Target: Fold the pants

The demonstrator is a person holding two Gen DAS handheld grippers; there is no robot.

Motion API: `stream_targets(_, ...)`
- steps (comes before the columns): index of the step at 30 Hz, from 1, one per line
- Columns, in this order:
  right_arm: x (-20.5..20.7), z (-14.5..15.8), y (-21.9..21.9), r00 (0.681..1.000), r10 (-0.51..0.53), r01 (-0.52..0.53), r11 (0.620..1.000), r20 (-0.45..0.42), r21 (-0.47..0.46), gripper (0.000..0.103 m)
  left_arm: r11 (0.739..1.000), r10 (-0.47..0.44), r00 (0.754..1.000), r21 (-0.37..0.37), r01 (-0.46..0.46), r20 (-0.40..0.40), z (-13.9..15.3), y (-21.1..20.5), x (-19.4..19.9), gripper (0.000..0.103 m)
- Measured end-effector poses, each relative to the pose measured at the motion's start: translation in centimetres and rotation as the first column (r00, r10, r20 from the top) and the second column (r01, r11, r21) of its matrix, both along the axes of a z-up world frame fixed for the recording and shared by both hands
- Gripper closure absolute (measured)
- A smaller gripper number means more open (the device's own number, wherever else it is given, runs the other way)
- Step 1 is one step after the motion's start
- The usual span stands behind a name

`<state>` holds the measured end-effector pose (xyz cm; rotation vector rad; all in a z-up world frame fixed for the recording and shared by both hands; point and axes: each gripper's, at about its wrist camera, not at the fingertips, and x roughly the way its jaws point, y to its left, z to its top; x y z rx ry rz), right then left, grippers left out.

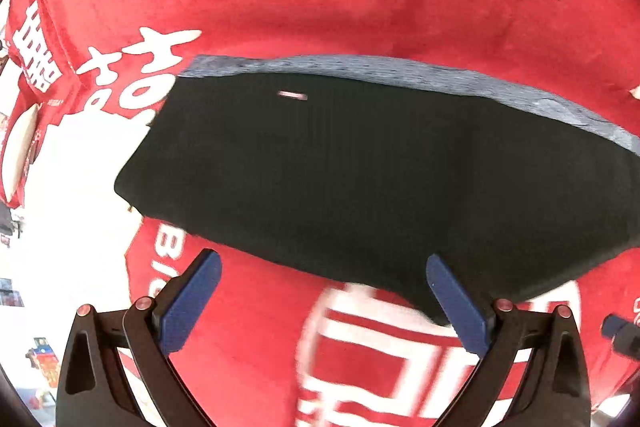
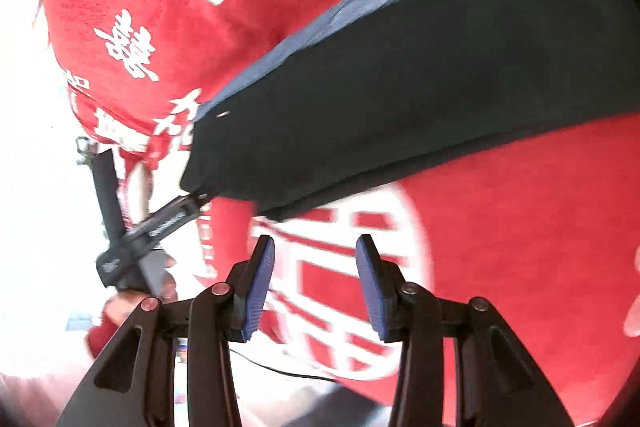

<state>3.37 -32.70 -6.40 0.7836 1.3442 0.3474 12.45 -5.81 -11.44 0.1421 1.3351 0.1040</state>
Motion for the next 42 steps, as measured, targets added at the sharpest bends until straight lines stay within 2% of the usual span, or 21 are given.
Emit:
stream_targets(5,-0.2,-2.0,4.1,0.998,-0.044,0.046,0.995,-0.033,0.088,0.057,0.999,-0.035,0.999,0.043,0.033,0.031,-1.3,4.4,2.3,0.000)
stream_targets(10,0.4,-4.2,7.0,0.996,-0.085,0.088,0.993,-0.035,0.082,0.057,0.996,-0.018,1.000,0.092,0.016,0.019,-4.1,9.3,4.3,0.000)
stream_targets(13,0.4,-5.1,7.2,0.992,-0.125,0.128,0.988,-0.034,0.092,0.057,0.999,-0.027,0.999,0.033,0.026,0.022,-5.0,11.0,4.4,0.000)
stream_targets(15,0.5,-5.4,7.2,0.987,-0.158,0.159,0.980,-0.021,0.117,0.057,0.998,-0.062,0.998,0.035,0.061,0.033,-5.2,10.8,4.3,0.000)
stream_targets(18,0.8,-5.9,6.9,0.971,-0.236,0.238,0.957,-0.034,0.166,0.057,0.999,-0.049,0.999,-0.012,0.049,0.024,-5.5,11.4,4.5,0.000)
stream_targets(19,1.0,-6.2,6.8,0.966,-0.255,0.260,0.950,-0.047,0.175,0.063,0.998,-0.041,0.999,-0.036,0.042,0.014,-5.5,11.8,4.7,0.000)
stream_targets(20,1.3,-6.3,6.8,0.960,-0.271,0.279,0.945,-0.068,0.172,0.077,0.998,-0.046,0.999,-0.039,0.046,0.010,-5.5,11.8,4.7,0.000)
stream_targets(21,1.5,-6.1,6.8,0.957,-0.278,0.287,0.947,-0.076,0.146,0.094,0.998,-0.056,0.998,-0.038,0.056,0.007,-5.4,11.8,4.8,0.000)
stream_targets(23,1.5,-4.5,7.0,0.965,-0.261,0.263,0.959,-0.032,0.105,0.095,0.997,-0.075,0.997,-0.036,0.075,0.002,-5.4,11.8,4.9,0.000)
stream_targets(25,0.9,-3.7,7.7,0.974,-0.224,0.224,0.974,-0.012,0.025,0.097,0.995,-0.089,0.996,-0.043,0.089,0.007,-5.5,11.8,4.9,0.000)
stream_targets(28,0.1,-6.0,7.5,0.972,-0.224,0.224,0.975,-0.069,-0.007,0.098,0.994,-0.101,0.995,-0.042,0.101,0.020,-5.6,11.9,4.7,0.000)
stream_targets(30,-0.3,-6.4,7.1,0.968,-0.241,0.244,0.969,-0.070,0.028,0.098,0.994,-0.100,0.995,-0.034,0.101,0.017,-5.4,11.8,4.7,0.000)
stream_targets(33,-0.3,-5.8,7.0,0.973,-0.211,0.213,0.977,-0.095,0.012,0.097,0.994,-0.107,0.994,-0.006,0.107,0.001,-4.7,11.1,4.5,0.000)
stream_targets(34,-0.4,-5.5,6.9,0.976,-0.189,0.190,0.982,-0.111,-0.004,0.091,0.994,-0.110,0.994,-0.014,0.110,0.000,-4.2,10.8,4.3,0.000)
stream_targets(36,-0.5,-4.4,6.6,0.981,-0.150,0.146,0.988,-0.124,-0.043,0.089,0.993,-0.111,0.994,-0.031,0.111,0.020,-2.9,10.0,4.0,0.000)
stream_targets(37,-0.7,-3.4,6.1,0.985,-0.138,0.132,0.989,-0.104,-0.067,0.086,0.990,-0.110,0.994,-0.086,0.111,0.021,-2.2,9.4,3.9,0.000)
stream_targets(38,-0.9,-2.6,5.6,0.988,-0.132,0.124,0.988,-0.086,-0.095,0.084,0.988,-0.110,0.994,-0.111,0.111,0.021,-1.8,8.8,3.9,0.000)
stream_targets(42,-0.1,0.3,3.3,0.991,-0.136,0.130,0.954,-0.005,-0.271,0.082,0.966,-0.192,0.981,-0.170,0.195,0.033,-1.1,3.9,3.2,0.000)
